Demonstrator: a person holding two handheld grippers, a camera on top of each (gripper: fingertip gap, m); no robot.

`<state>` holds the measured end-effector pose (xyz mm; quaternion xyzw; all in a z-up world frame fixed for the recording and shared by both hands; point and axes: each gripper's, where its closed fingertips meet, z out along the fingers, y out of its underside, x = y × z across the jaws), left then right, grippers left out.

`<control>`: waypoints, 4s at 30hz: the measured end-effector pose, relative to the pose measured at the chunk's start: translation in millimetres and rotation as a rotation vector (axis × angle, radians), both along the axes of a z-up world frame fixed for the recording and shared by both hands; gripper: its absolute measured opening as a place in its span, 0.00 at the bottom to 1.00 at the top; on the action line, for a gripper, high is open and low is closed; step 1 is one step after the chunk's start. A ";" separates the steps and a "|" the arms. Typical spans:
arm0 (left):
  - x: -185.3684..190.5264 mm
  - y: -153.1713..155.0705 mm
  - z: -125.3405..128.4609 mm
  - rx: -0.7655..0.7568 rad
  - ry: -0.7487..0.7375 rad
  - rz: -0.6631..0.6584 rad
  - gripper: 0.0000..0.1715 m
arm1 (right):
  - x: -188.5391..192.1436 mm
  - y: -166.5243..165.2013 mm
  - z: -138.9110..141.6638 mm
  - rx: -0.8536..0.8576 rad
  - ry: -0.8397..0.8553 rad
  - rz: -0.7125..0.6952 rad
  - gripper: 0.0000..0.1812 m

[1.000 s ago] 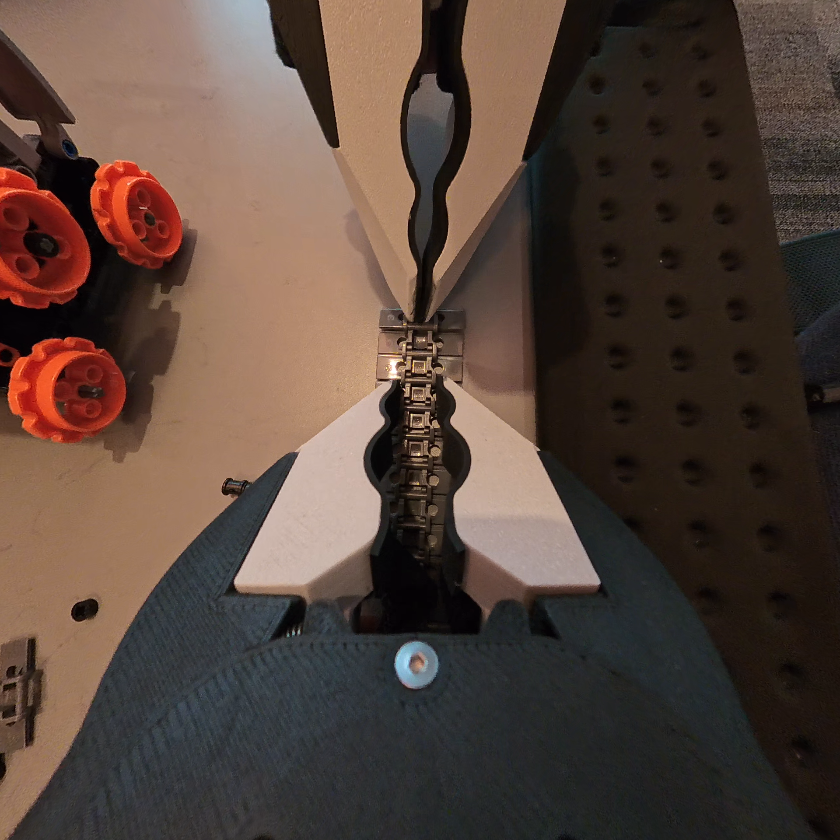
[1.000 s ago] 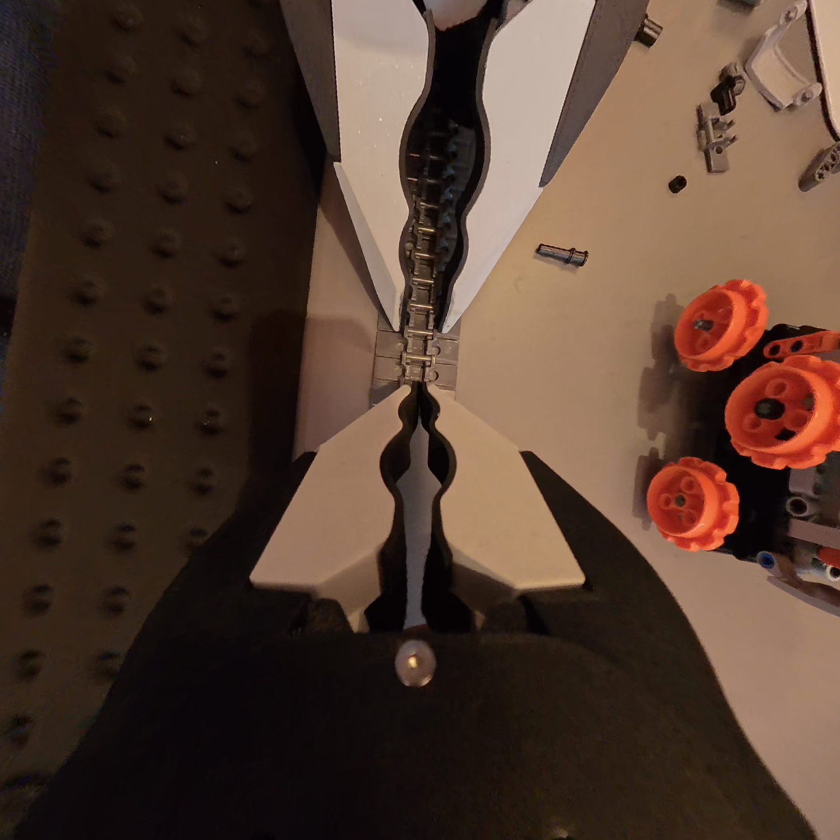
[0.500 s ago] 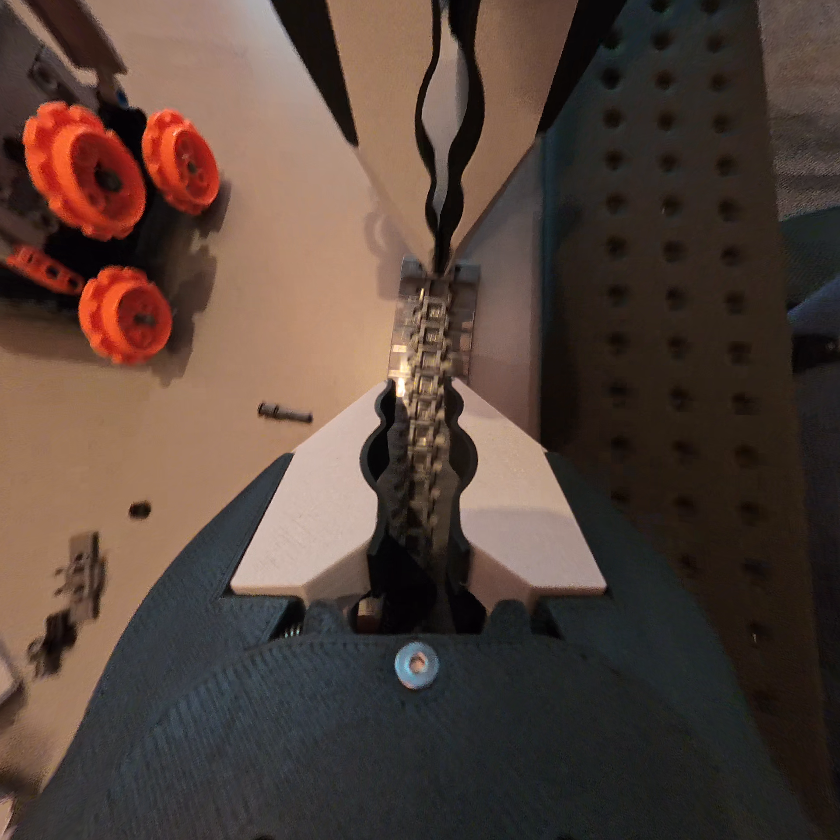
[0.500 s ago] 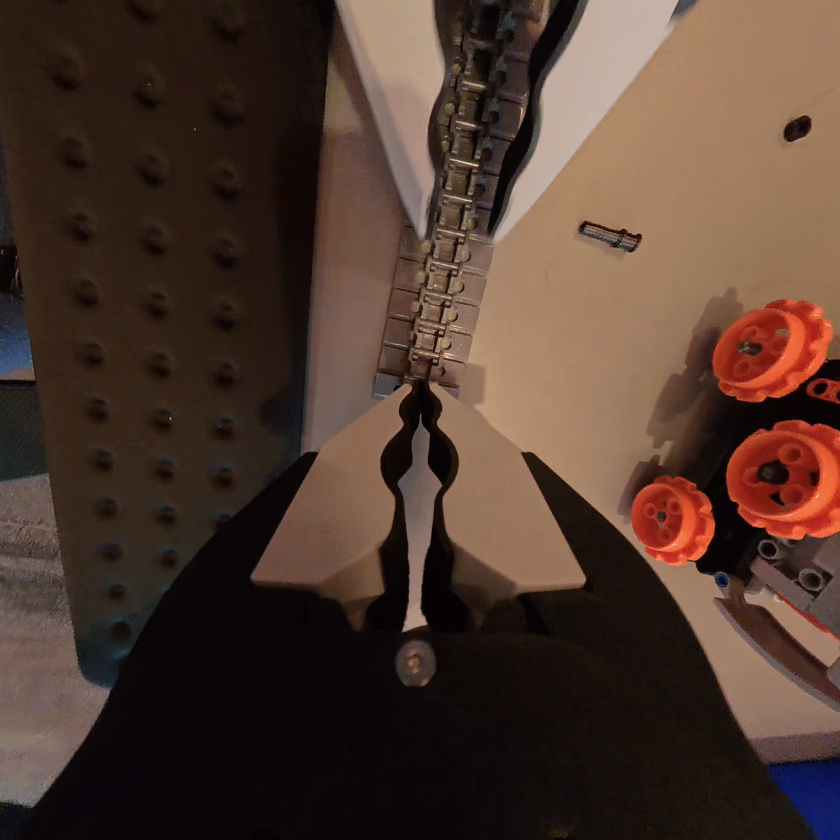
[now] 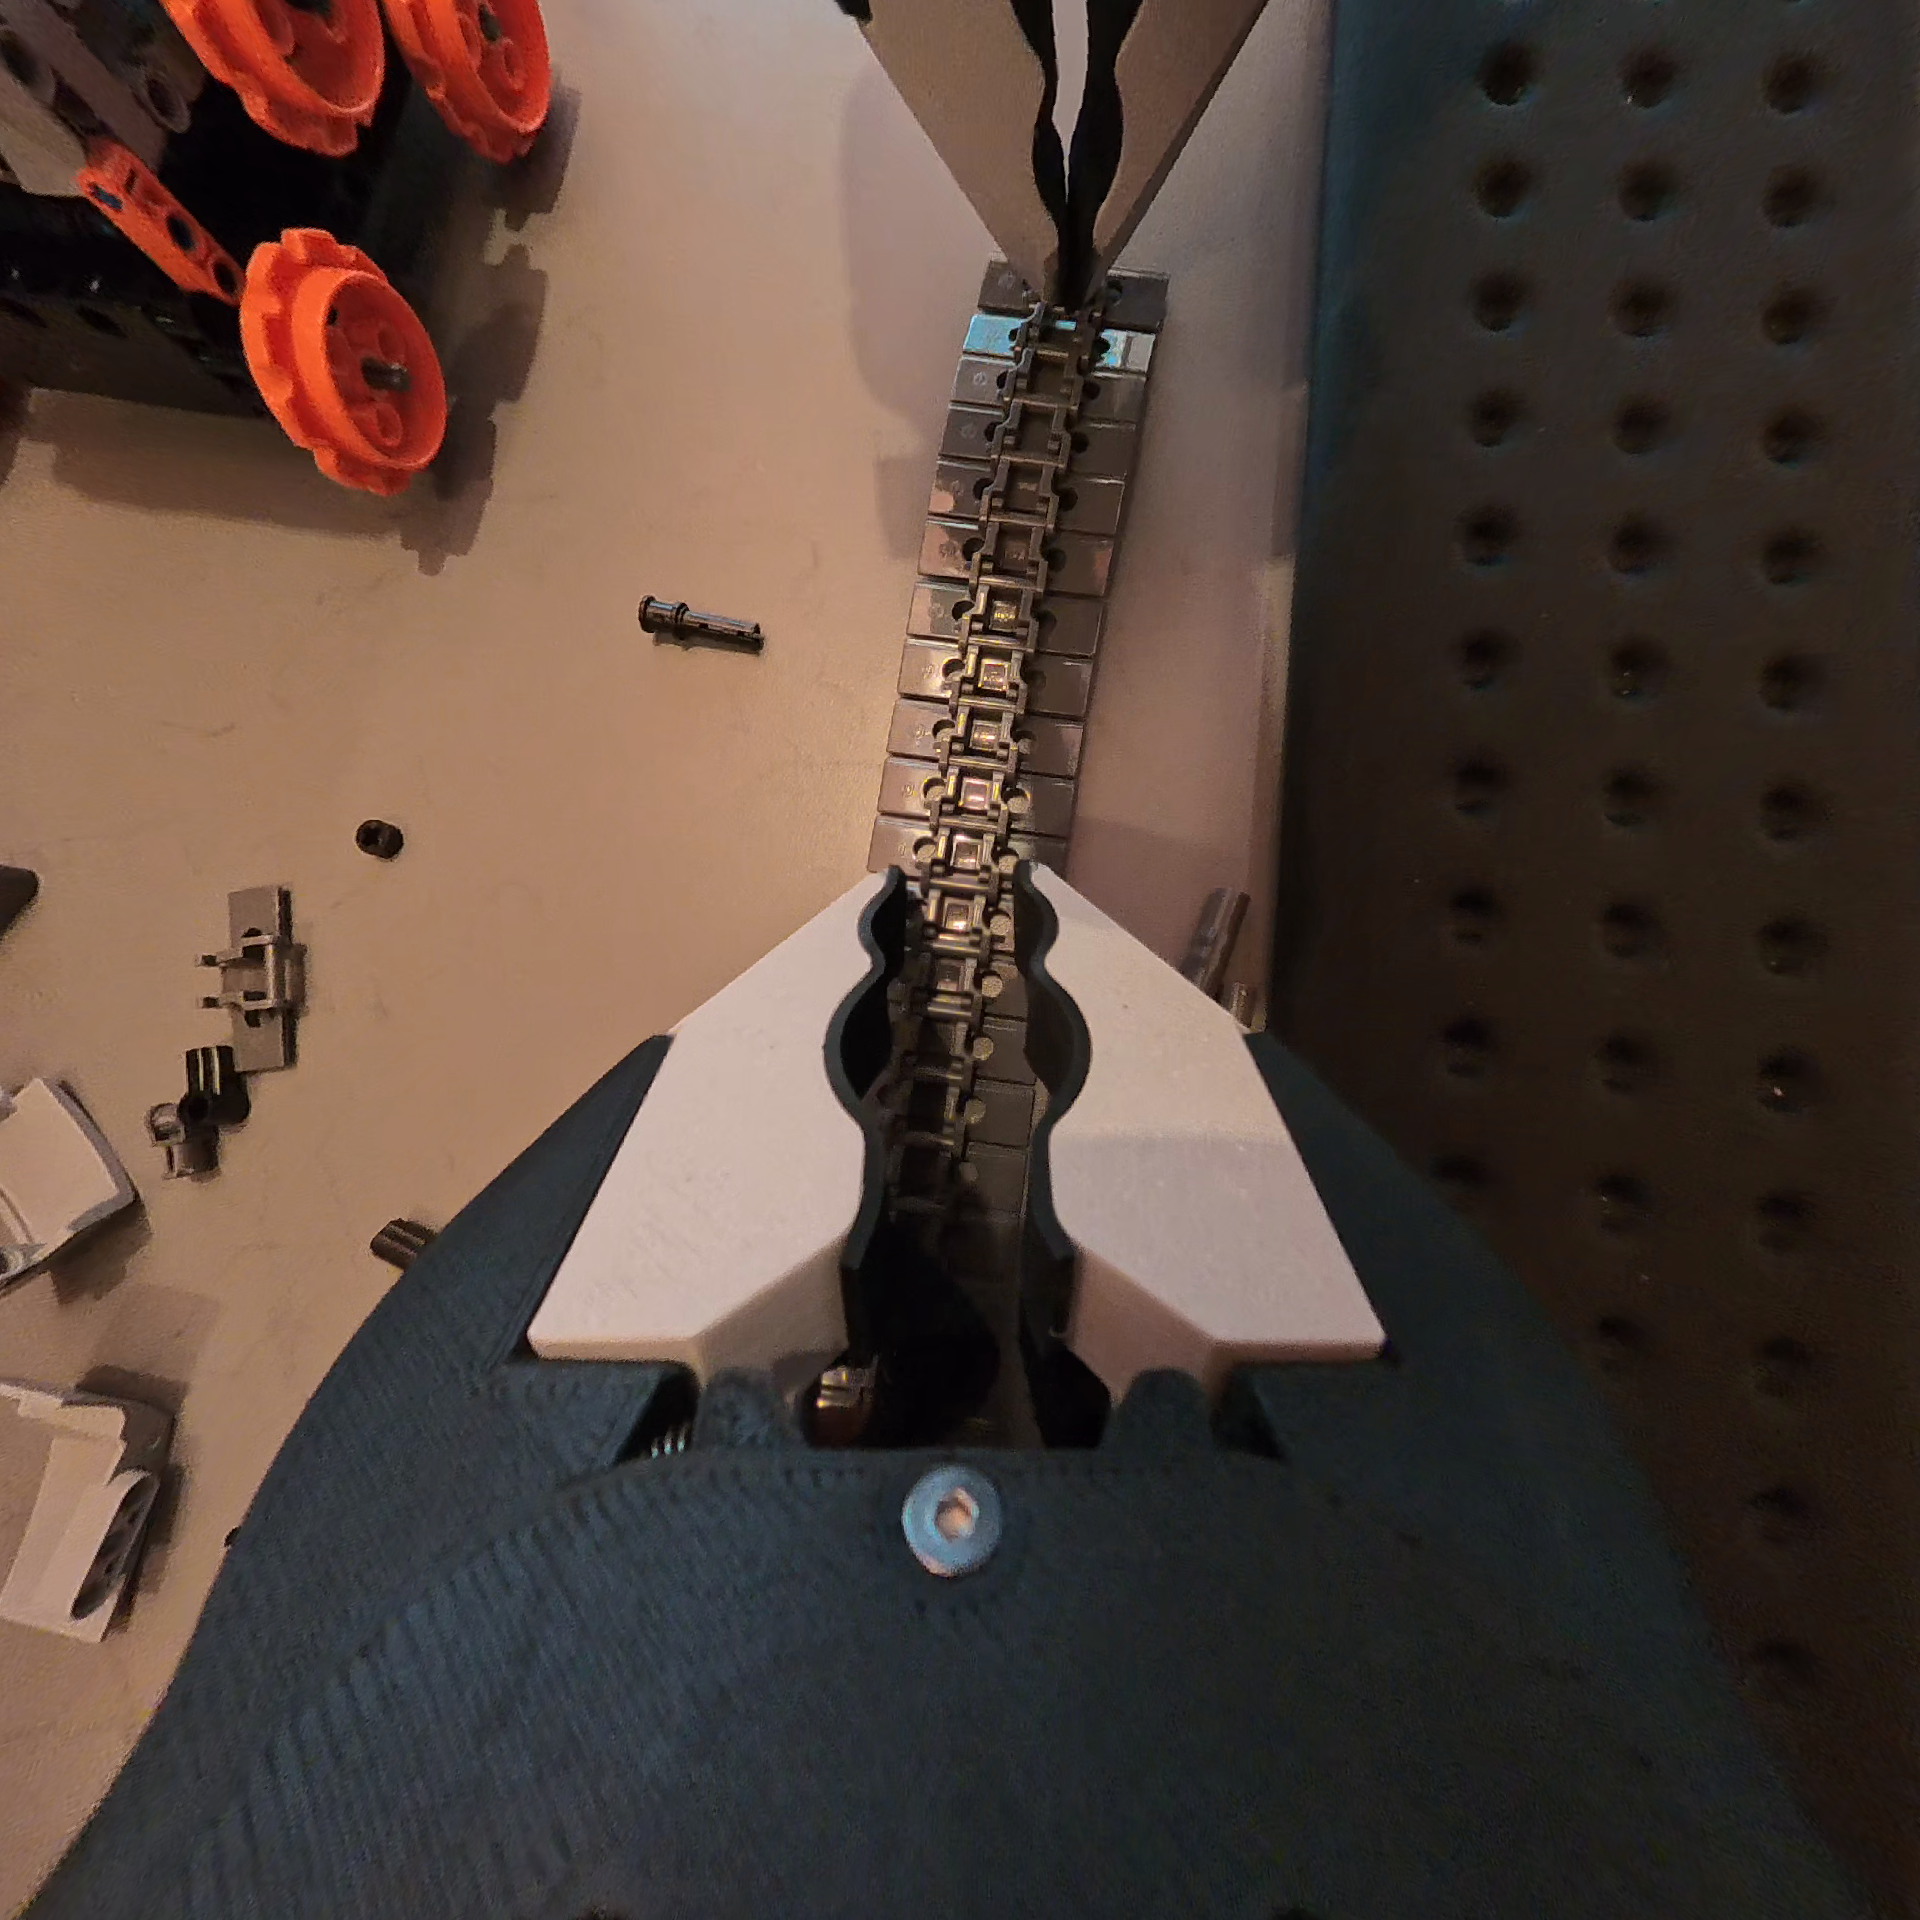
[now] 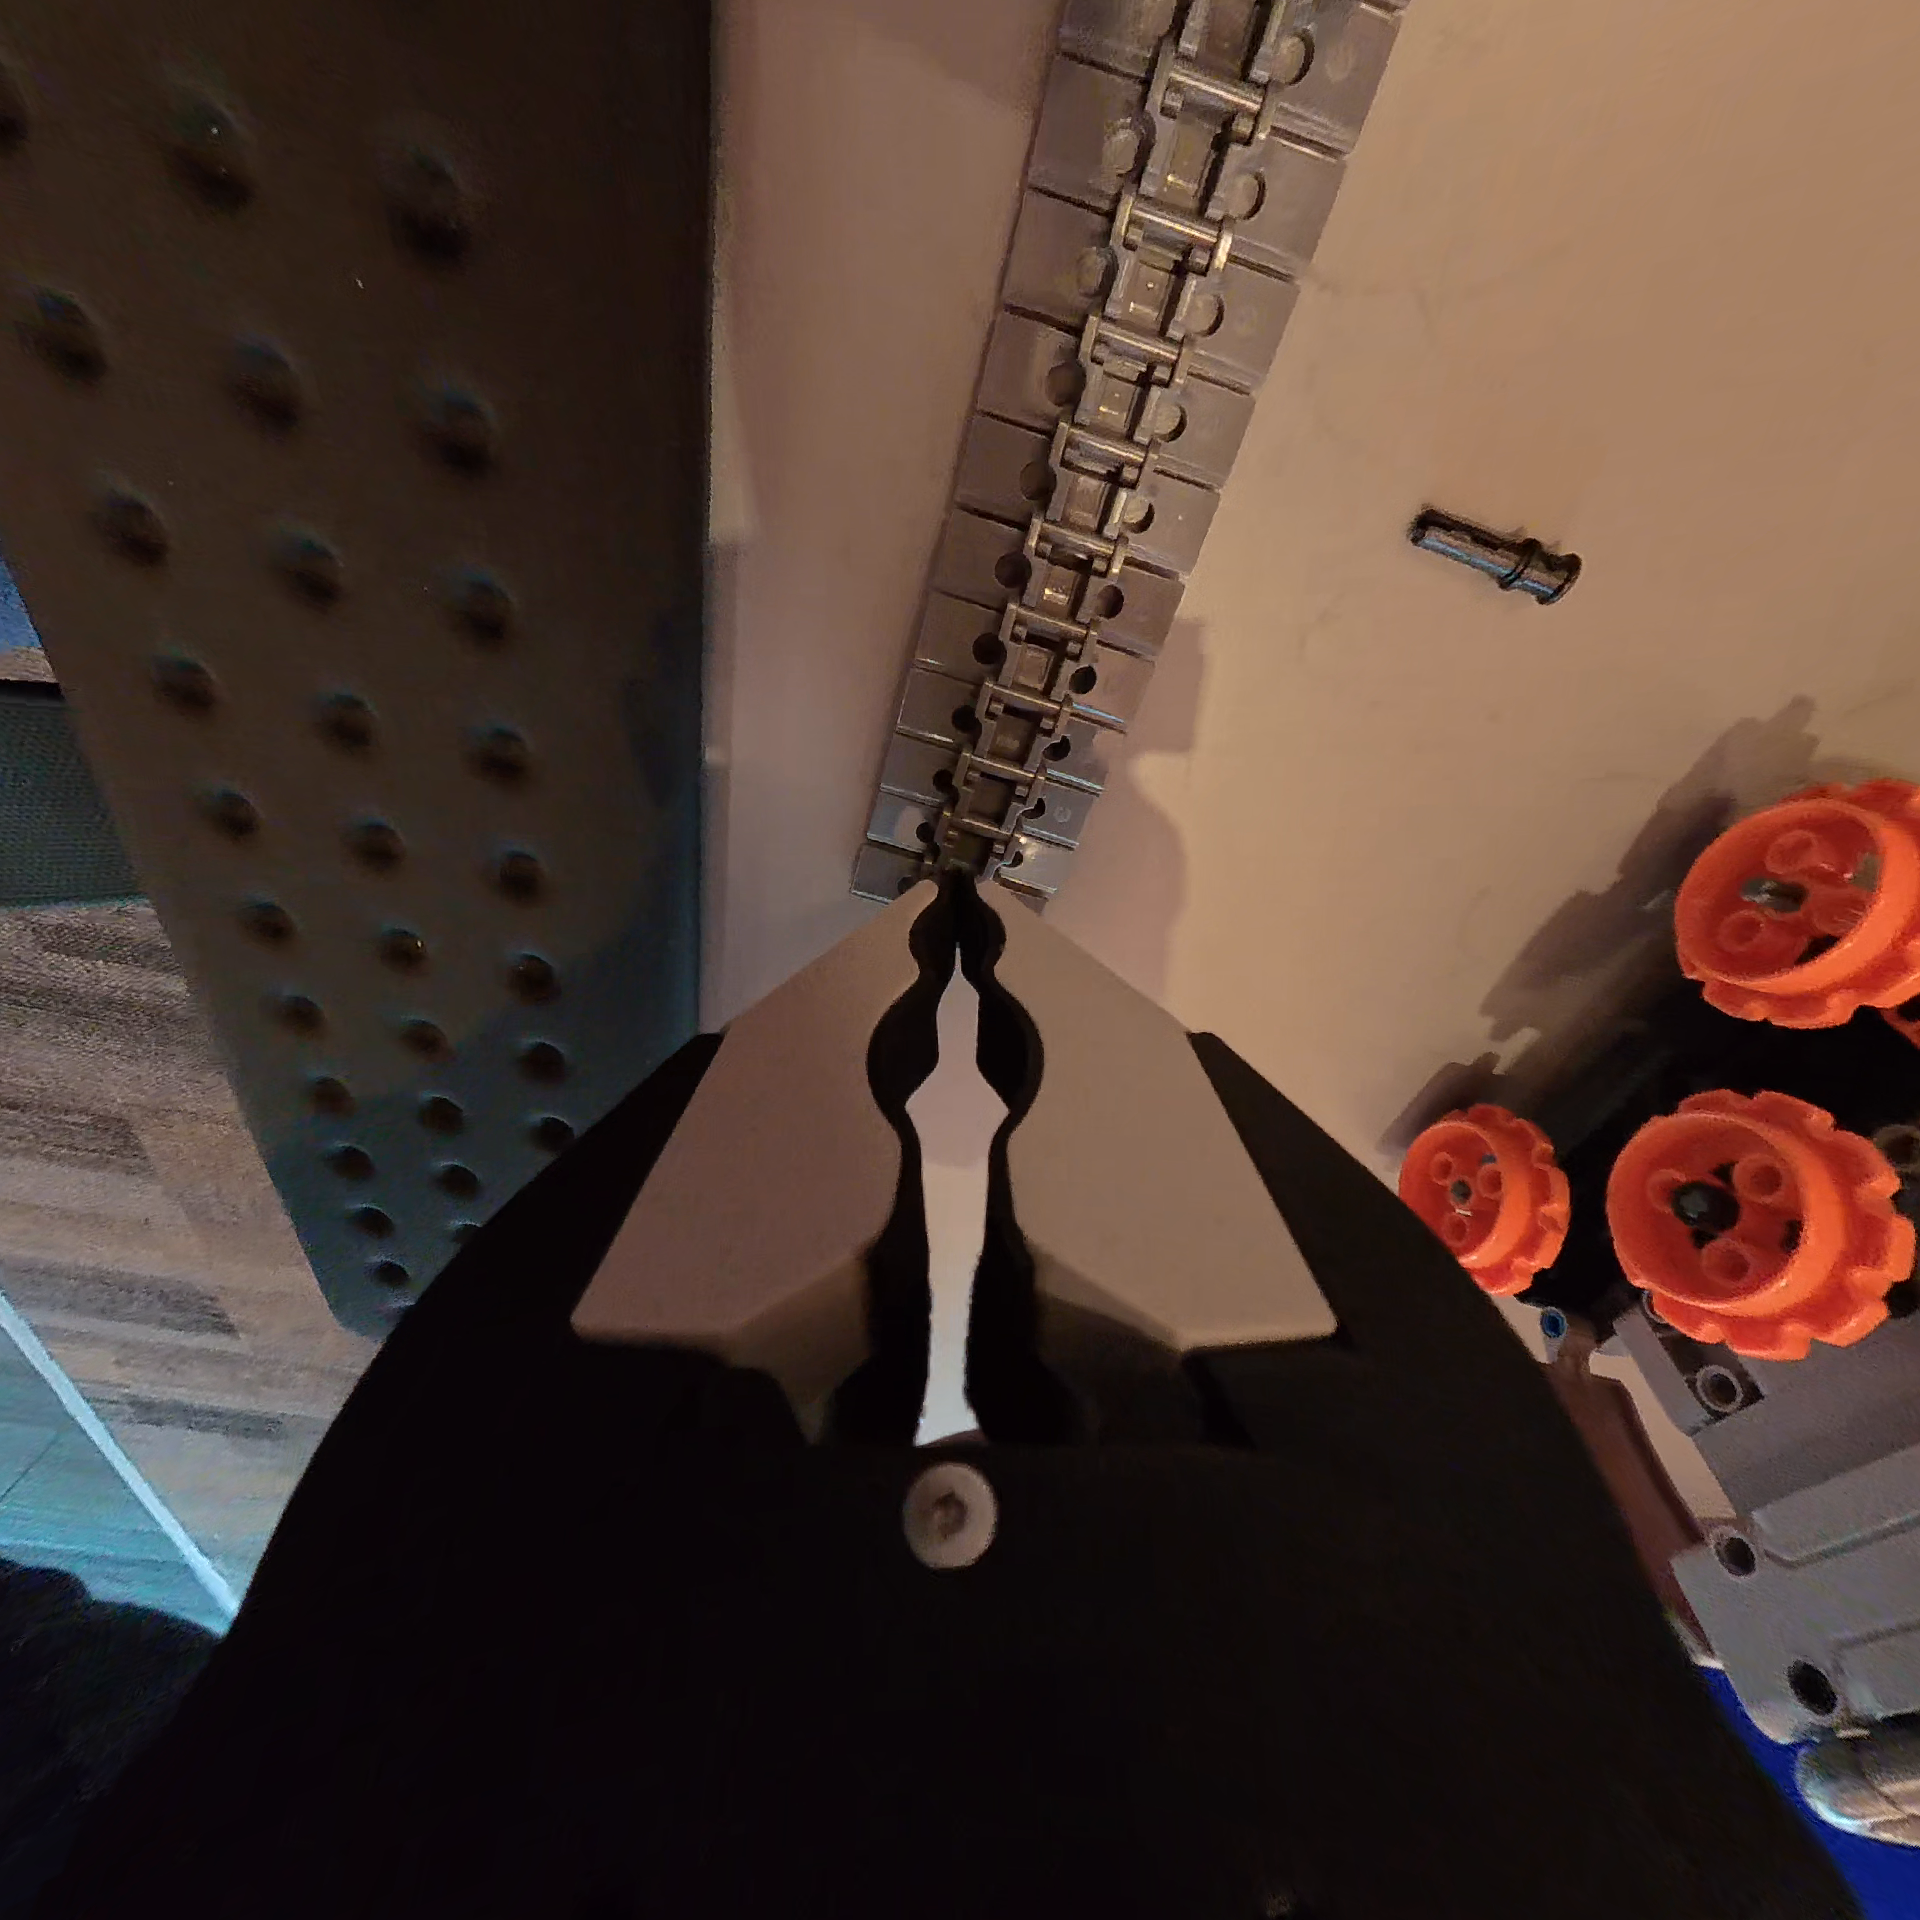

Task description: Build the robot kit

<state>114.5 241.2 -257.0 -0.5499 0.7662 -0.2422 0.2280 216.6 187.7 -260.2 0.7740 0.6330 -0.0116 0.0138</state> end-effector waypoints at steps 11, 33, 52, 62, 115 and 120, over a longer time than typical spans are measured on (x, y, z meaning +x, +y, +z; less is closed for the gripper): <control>-20.6 22.5 3.1 -0.009 -0.040 0.044 0.16 | 0.3 0.9 16.6 0.223 0.223 -0.134 0.14; -20.0 31.1 18.4 -0.001 -0.078 0.042 0.21 | 37.5 -7.5 1.1 0.270 0.373 -0.192 0.07; -71.1 33.8 -0.6 0.092 0.118 -0.067 0.29 | 57.4 -15.0 1.3 0.288 0.381 -0.210 0.07; -74.9 42.0 -3.0 0.231 0.124 -0.069 0.14 | 70.2 -19.3 1.4 0.296 0.379 -0.242 0.07; 14.3 73.5 40.7 -0.071 -0.040 0.004 0.14 | 128.9 -8.9 2.2 0.294 0.285 -0.334 0.08; 21.2 75.9 40.5 -0.118 -0.057 0.032 0.14 | 128.3 -7.3 7.4 0.364 0.295 -0.336 0.05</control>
